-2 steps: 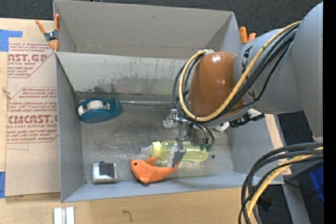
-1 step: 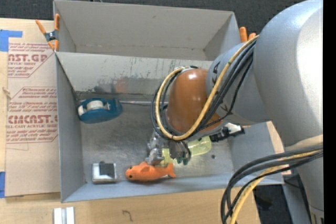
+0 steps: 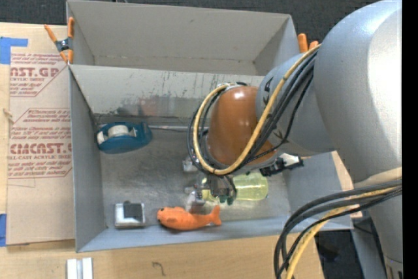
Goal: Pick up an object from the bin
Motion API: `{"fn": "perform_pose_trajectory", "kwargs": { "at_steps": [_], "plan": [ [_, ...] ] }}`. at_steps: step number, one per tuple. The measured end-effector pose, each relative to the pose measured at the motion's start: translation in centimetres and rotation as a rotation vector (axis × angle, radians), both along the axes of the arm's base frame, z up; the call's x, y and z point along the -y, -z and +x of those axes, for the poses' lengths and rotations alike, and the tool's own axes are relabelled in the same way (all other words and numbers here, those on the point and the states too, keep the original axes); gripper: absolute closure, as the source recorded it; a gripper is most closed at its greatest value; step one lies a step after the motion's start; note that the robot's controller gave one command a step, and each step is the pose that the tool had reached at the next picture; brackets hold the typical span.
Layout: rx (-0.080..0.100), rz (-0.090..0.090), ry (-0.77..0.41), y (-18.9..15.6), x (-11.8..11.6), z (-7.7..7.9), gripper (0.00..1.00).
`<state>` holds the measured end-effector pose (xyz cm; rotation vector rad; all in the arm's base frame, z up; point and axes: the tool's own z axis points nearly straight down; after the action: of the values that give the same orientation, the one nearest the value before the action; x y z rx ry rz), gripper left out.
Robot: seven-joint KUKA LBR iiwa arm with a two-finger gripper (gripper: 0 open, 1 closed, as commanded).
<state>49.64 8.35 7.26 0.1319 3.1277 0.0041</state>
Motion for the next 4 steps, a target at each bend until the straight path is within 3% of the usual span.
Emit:
{"fn": "perform_pose_trajectory", "kwargs": {
  "at_steps": [1, 2, 3, 4],
  "plan": [
    [0.0, 0.0, 0.0, 0.0, 0.0, 0.0, 0.0],
    [-0.016, -0.004, -0.07, -2.1, -0.4, 1.1, 0.0],
    [-0.007, -0.001, -0.129, -0.1, 4.7, -0.3, 1.0],
    [-0.007, -0.001, -0.129, -0.1, 4.7, -0.3, 1.0]
  ]
}}
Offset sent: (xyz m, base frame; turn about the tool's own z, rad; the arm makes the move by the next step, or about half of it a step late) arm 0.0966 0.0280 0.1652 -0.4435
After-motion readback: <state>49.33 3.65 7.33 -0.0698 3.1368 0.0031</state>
